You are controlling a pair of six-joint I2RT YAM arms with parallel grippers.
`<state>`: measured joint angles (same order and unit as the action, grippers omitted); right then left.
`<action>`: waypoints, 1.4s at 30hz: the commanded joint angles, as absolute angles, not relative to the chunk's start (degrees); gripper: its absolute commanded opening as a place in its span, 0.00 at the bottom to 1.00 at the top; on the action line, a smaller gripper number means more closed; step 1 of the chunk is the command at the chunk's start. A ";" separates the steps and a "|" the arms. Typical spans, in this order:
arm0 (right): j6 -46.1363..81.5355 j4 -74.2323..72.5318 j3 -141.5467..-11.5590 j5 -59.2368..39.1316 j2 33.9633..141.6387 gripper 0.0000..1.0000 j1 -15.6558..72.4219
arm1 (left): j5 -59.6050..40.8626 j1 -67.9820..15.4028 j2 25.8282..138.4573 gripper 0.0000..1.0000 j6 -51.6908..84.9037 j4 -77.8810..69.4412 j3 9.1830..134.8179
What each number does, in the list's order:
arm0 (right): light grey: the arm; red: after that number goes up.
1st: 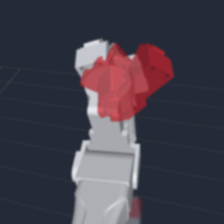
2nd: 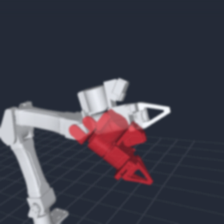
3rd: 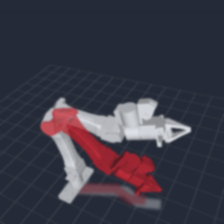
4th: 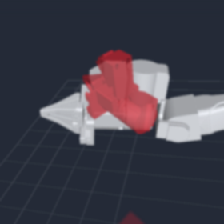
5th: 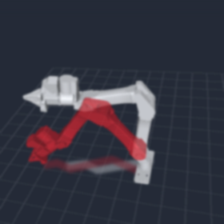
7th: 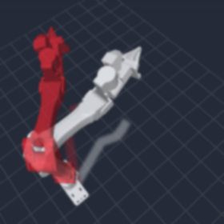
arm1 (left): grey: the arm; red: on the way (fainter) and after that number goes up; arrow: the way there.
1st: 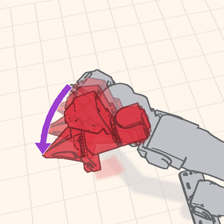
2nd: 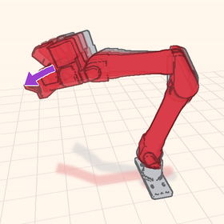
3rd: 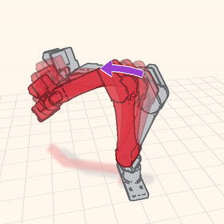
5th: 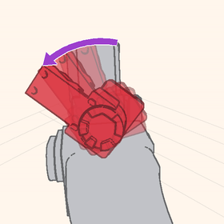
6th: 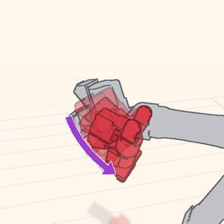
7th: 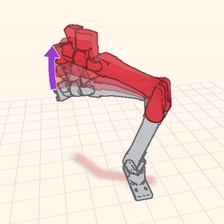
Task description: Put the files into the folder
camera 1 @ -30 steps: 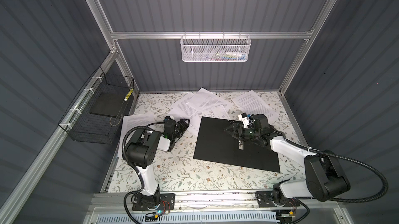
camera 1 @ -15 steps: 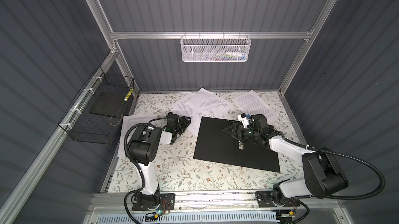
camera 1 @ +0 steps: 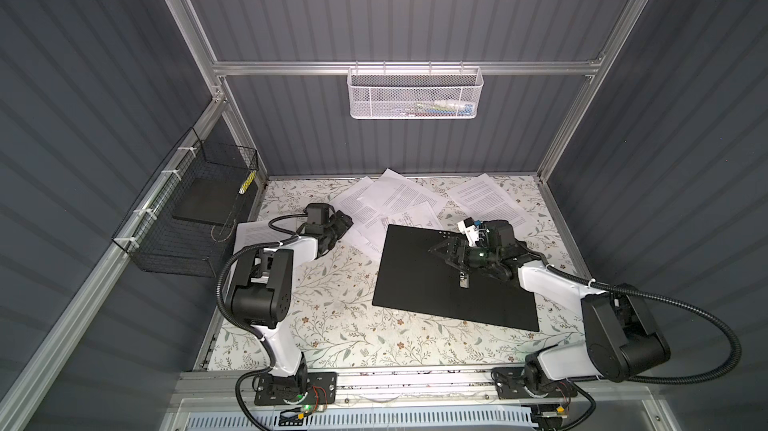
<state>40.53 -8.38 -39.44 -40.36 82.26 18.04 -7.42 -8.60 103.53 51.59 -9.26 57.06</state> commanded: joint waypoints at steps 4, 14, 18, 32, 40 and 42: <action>35.38 -0.24 -48.31 -32.22 87.72 0.98 20.73 | -10.69 -6.14 107.98 0.84 47.51 -1.84 61.26; 30.38 6.77 -72.26 -26.77 106.87 0.61 26.36 | -13.63 -5.19 112.00 0.83 48.17 -2.24 62.93; 29.63 8.67 -81.55 -27.83 115.36 0.46 28.14 | -15.15 -5.18 112.91 0.83 48.34 -3.75 62.58; 29.34 12.98 -100.01 -28.65 132.71 0.41 32.09 | -25.08 -5.19 116.19 0.90 52.53 -15.17 60.51; 29.87 13.79 -102.47 -29.70 136.08 0.41 32.51 | -26.41 -6.27 115.14 0.92 58.49 -22.58 55.62; 30.20 13.82 -102.73 -29.95 136.73 0.41 32.53 | -26.49 -6.80 114.50 0.93 59.19 -23.64 54.55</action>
<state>29.98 12.27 -101.12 -28.84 135.35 32.08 -25.61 -5.69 113.95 56.21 -26.92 58.06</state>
